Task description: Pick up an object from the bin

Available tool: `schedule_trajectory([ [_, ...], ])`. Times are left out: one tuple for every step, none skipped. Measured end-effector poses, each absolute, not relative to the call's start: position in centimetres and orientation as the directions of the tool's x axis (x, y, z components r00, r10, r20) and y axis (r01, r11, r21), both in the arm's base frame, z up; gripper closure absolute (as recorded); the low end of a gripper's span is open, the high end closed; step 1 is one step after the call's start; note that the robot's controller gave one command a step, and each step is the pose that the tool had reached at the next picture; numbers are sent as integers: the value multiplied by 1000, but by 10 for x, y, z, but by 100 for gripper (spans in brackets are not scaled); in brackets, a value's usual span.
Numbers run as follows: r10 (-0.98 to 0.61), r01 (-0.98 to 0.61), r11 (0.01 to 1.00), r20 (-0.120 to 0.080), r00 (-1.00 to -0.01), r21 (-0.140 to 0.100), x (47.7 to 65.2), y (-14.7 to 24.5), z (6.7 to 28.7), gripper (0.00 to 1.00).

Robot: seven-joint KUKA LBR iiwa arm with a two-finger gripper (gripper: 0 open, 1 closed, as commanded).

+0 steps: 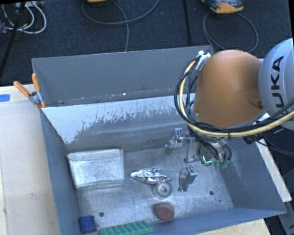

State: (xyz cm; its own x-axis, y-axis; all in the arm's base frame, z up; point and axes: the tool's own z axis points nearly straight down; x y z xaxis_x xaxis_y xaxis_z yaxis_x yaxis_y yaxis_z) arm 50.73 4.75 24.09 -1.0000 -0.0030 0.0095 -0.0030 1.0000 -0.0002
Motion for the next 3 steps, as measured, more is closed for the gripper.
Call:
schedule_trajectory([
  [134,134,991,3,-991,0,536,66,75,0],
  [136,136,991,0,-991,1,537,65,79,100],
  [-132,-132,991,-7,-991,-1,545,34,244,100],
])
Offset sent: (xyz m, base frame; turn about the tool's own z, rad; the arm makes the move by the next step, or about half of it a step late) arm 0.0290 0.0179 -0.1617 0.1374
